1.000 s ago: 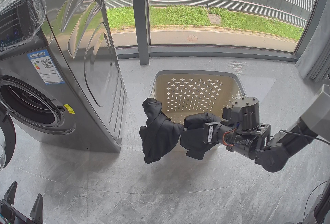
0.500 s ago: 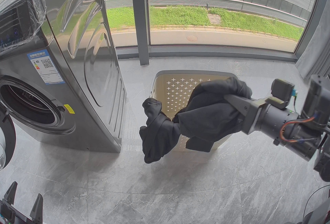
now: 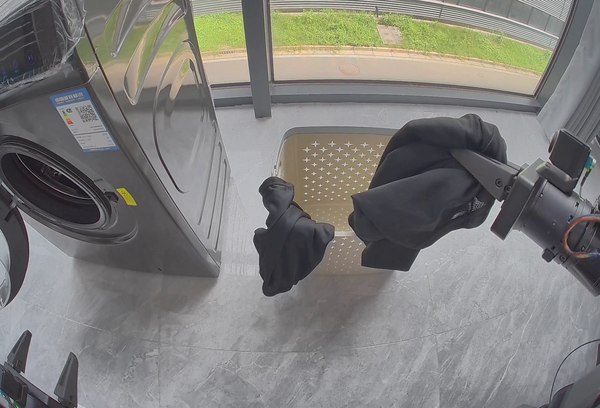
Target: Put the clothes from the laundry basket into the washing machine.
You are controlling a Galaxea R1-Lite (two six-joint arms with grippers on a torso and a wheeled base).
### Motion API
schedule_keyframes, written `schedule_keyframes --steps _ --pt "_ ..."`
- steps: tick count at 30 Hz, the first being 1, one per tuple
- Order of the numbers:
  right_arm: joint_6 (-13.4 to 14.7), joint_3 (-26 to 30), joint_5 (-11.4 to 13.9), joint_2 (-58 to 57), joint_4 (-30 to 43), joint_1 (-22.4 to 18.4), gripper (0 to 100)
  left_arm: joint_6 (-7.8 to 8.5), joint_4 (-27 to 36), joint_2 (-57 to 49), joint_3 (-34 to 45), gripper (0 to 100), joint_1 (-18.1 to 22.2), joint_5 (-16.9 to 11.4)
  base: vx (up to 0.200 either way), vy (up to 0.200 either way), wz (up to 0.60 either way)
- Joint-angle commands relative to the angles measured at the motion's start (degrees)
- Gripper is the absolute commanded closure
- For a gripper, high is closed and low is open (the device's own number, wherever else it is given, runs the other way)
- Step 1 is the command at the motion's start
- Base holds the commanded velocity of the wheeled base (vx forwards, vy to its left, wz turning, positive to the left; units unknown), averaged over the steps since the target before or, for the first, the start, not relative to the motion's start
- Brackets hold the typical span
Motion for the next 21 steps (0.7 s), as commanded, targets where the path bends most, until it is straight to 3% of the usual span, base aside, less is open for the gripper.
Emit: schedule_keyframes --steps 1,3,9,21 --pt "0.02 0.72 -1.68 -0.86 0.11 -1.02 100 -0.06 -0.02 -0.84 1.01 0 0.00 0.02 -0.200 0.000 0.00" --pt "0.02 0.63 -2.91 -0.68 0.20 -1.20 100 0.03 -0.02 -0.84 1.01 0 0.00 0.02 -0.200 0.000 0.00" --pt "0.10 0.63 -4.23 -0.51 0.90 -1.20 100 -0.24 -0.02 -0.84 1.01 0 0.09 0.11 0.000 0.000 0.00" --pt "0.46 0.36 -3.44 -0.15 0.55 -1.11 100 -0.32 -0.02 -0.84 0.92 0 0.00 0.02 0.000 0.200 0.00"
